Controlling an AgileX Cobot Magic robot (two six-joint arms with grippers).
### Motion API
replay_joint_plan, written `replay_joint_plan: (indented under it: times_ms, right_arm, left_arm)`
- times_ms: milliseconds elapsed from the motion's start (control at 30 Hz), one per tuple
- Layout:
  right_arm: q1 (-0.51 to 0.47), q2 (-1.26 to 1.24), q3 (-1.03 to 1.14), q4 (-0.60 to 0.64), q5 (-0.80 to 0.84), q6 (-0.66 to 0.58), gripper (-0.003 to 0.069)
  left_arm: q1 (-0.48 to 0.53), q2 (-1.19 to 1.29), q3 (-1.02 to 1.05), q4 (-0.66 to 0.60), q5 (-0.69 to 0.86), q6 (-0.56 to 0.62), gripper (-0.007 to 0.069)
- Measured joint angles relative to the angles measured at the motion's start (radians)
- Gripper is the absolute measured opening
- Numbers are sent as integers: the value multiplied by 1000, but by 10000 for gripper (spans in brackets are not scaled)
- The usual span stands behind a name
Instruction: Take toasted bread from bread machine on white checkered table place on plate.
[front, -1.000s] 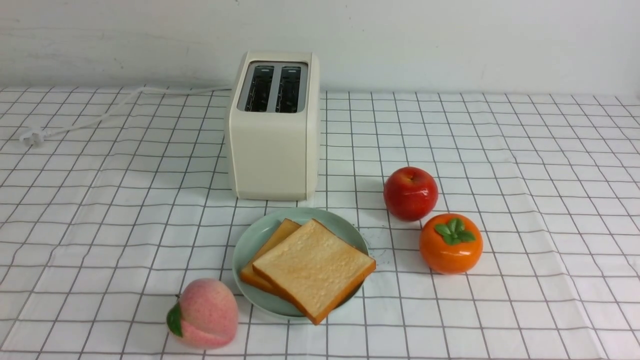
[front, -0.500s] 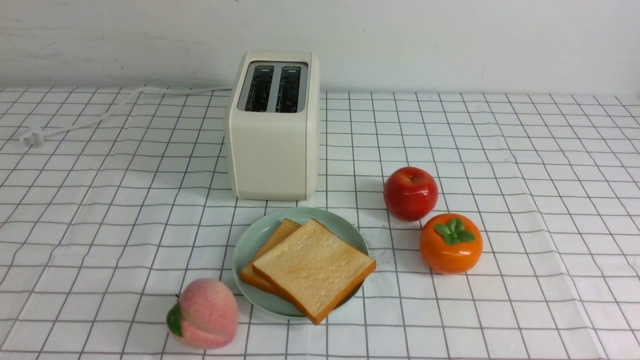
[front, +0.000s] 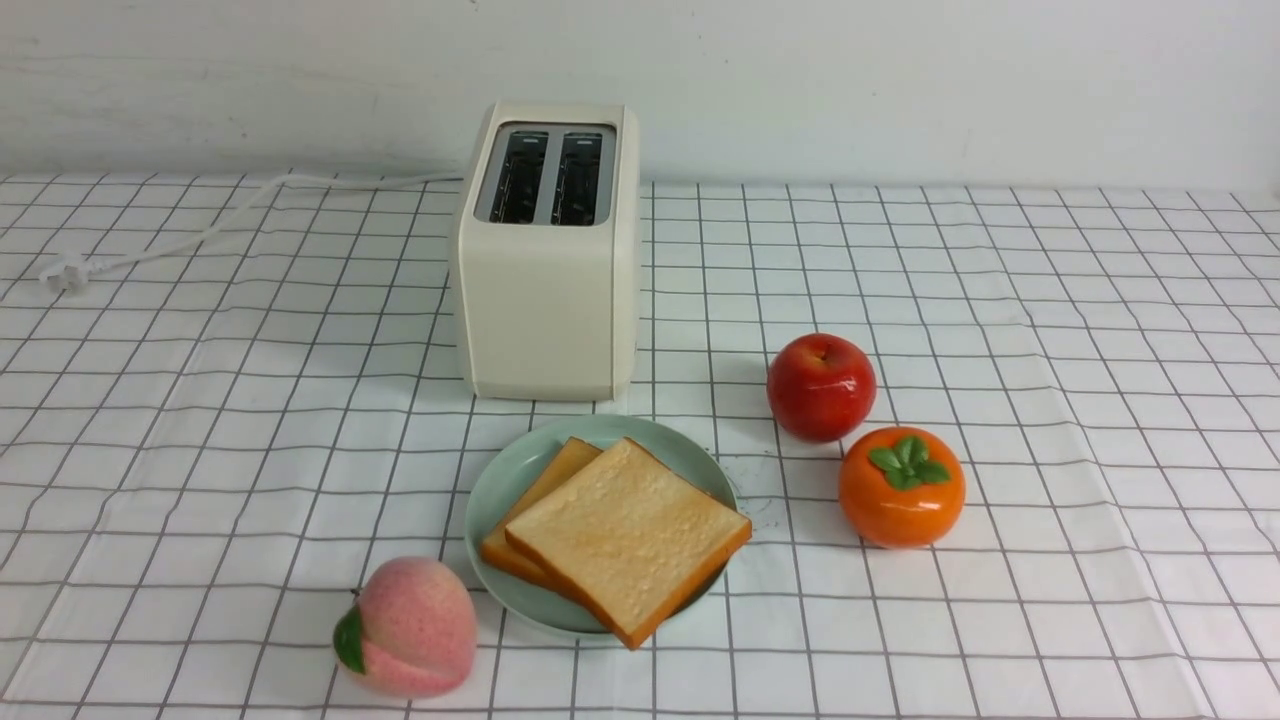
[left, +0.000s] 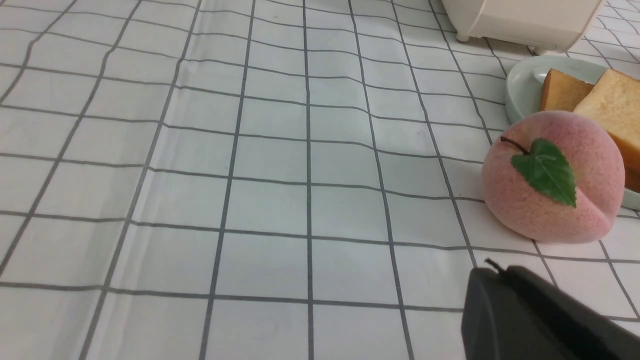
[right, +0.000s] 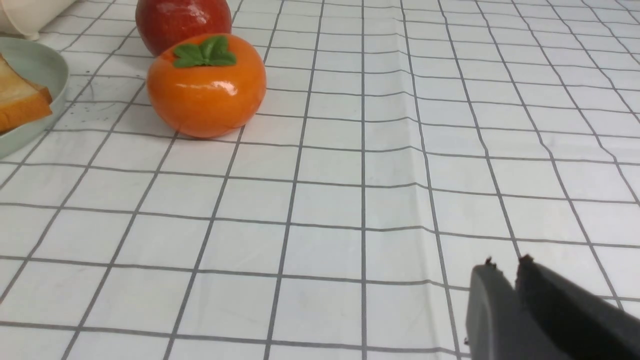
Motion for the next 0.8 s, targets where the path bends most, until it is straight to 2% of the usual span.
replay_joint_plan:
  times_ms: [800]
  right_arm:
    - [0,0,0,0,0,0,108]
  left_arm:
    - [0,0,0,0,-1,0,5]
